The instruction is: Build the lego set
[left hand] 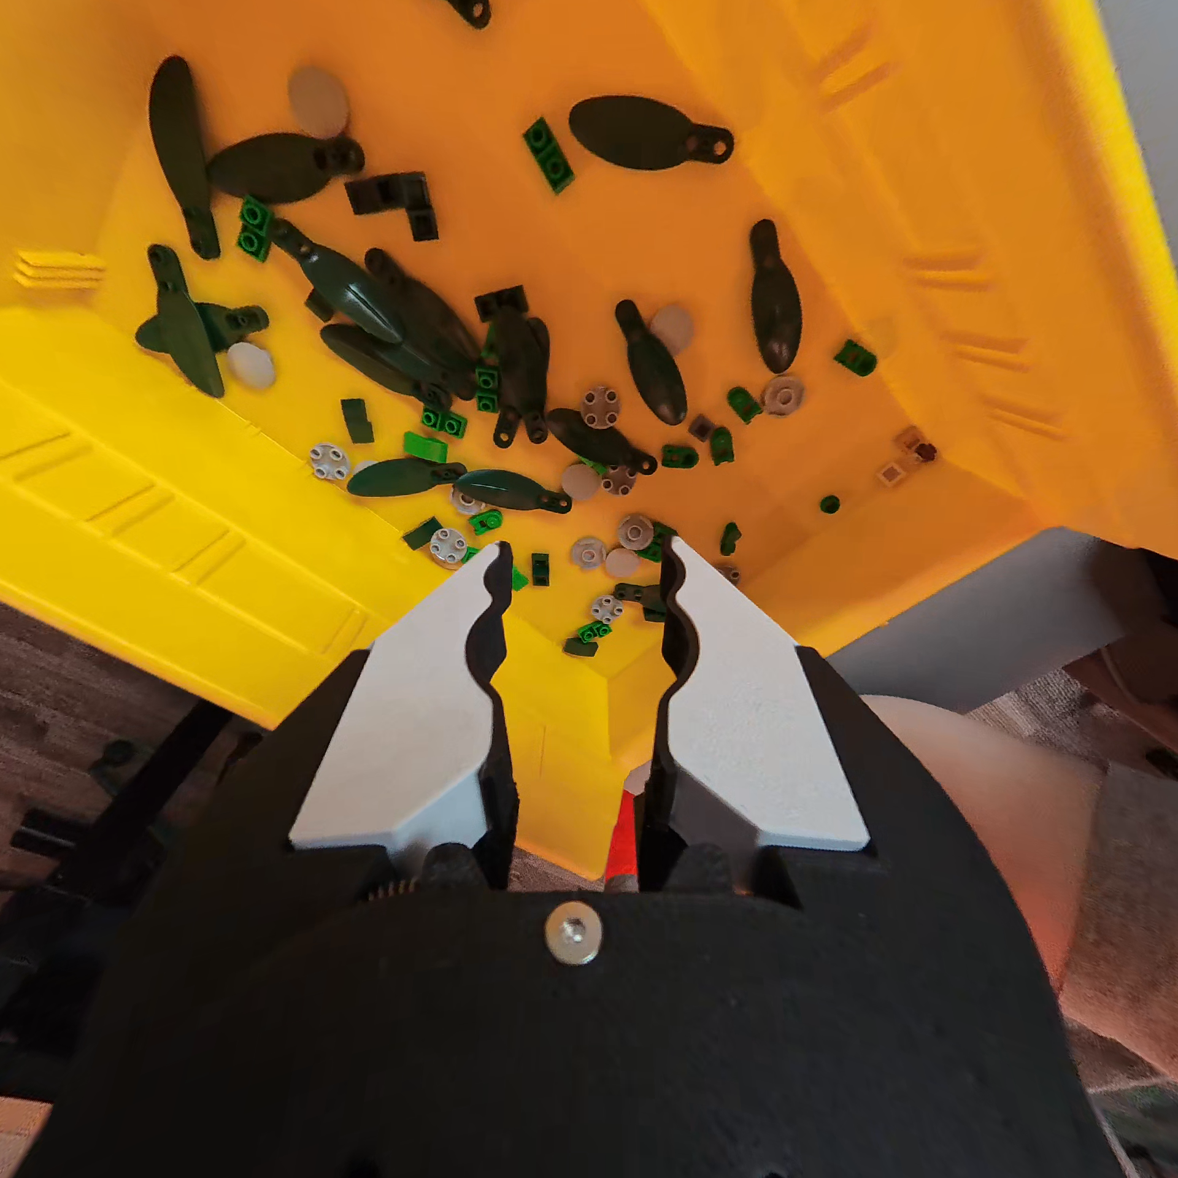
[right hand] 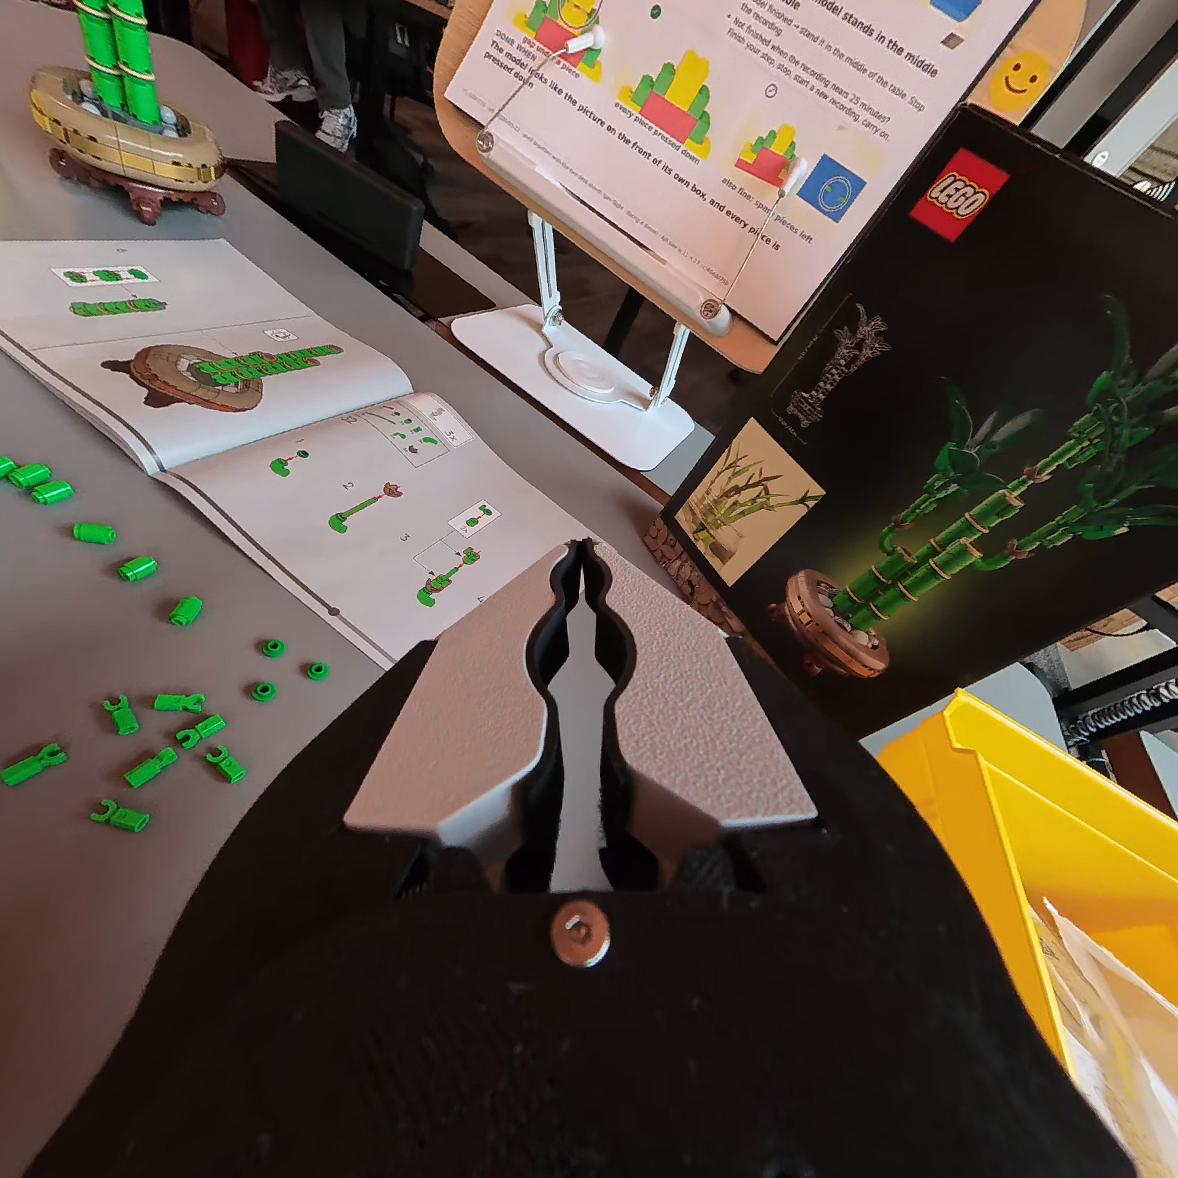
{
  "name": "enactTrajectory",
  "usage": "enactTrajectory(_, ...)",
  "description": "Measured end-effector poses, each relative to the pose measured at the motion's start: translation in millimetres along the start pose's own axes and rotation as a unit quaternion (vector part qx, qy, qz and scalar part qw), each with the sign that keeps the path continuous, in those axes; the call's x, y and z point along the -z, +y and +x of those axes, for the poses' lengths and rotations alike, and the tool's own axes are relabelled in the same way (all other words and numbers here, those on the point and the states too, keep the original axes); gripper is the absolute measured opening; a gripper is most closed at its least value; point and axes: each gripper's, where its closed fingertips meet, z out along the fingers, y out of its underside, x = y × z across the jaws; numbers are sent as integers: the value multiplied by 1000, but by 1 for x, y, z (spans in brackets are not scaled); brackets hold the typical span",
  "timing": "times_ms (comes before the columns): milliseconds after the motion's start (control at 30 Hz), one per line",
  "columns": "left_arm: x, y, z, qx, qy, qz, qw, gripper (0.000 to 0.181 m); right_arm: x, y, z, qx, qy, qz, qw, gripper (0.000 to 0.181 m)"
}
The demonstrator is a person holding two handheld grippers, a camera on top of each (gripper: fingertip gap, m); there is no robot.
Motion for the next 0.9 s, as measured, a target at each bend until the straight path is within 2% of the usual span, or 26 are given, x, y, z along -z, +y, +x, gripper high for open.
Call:
enactTrajectory(333, -11, 6, -16, 25, -6, -31, 999, 40, 0, -3, -2, 4, 4, 1, 1000, 0)
enactTrajectory(500, -8, 12, -48, 77, -78, -43, 993, 24, -1, -4, -2, 6, 6, 1, 1000, 0)
enactTrajectory(600, -6, 0, -57, 93, -83, -18, 992, 26, -1, -4, -2, 6, 7, -1, 1000, 0)
enactTrajectory(733, -9, -20, -60, 57, -81, 14, 995, 30, -2, -3, -2, 10, 9, -5, 1000, 0)
enactTrajectory(900, -13, -52, -50, 6, -71, 48, 996, 25, -3, 0, -2, 9, 7, -11, 1000, 0)
